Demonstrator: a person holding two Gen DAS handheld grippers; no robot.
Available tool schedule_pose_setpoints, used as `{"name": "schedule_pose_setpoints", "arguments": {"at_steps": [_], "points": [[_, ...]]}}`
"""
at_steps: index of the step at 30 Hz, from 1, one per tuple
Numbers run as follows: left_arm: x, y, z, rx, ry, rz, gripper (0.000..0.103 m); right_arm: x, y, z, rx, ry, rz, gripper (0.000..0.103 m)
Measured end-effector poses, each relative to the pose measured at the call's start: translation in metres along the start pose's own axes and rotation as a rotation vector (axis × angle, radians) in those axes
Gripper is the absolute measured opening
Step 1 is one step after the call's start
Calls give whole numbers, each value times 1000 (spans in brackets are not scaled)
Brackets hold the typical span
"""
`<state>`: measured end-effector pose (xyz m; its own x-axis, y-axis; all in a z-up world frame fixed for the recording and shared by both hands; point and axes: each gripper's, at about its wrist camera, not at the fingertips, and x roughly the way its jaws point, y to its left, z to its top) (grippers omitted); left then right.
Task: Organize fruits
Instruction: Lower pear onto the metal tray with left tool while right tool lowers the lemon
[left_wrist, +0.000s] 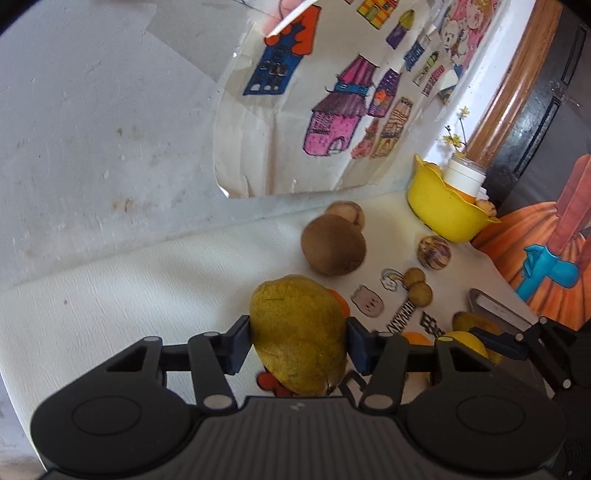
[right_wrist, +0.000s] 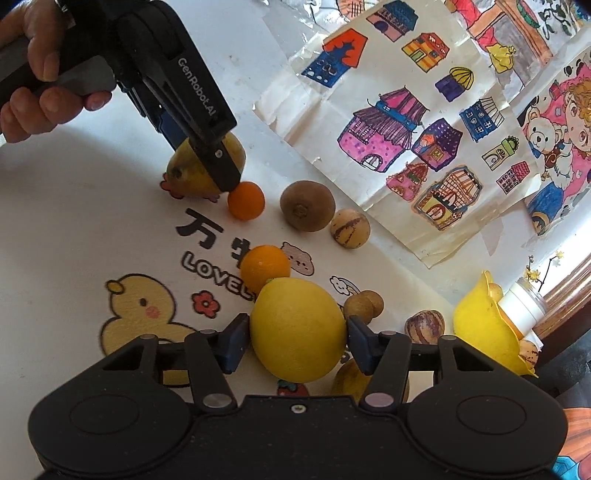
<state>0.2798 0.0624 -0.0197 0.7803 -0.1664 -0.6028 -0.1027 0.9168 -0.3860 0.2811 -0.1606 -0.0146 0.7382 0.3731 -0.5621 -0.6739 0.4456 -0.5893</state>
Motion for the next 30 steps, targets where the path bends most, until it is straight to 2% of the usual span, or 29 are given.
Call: {"name": "schedule_pose_setpoints", "arguments": {"at_steps": [7,14,22,30], "points": [[-11,-17,-17,18,41,-43,58,-21,4,-6,45,-36,-3,58],[-19,-42,-27,27,59,-89,58,-51,-2,-17,101,-66,-43,58],[-13,-92,-18,74,28,-149,58,-83,-37,-46,185,-48,-154,58],[24,-159,-10,174,-3,-256,58,-90,-84,-92,322,25,-288,58]]}}
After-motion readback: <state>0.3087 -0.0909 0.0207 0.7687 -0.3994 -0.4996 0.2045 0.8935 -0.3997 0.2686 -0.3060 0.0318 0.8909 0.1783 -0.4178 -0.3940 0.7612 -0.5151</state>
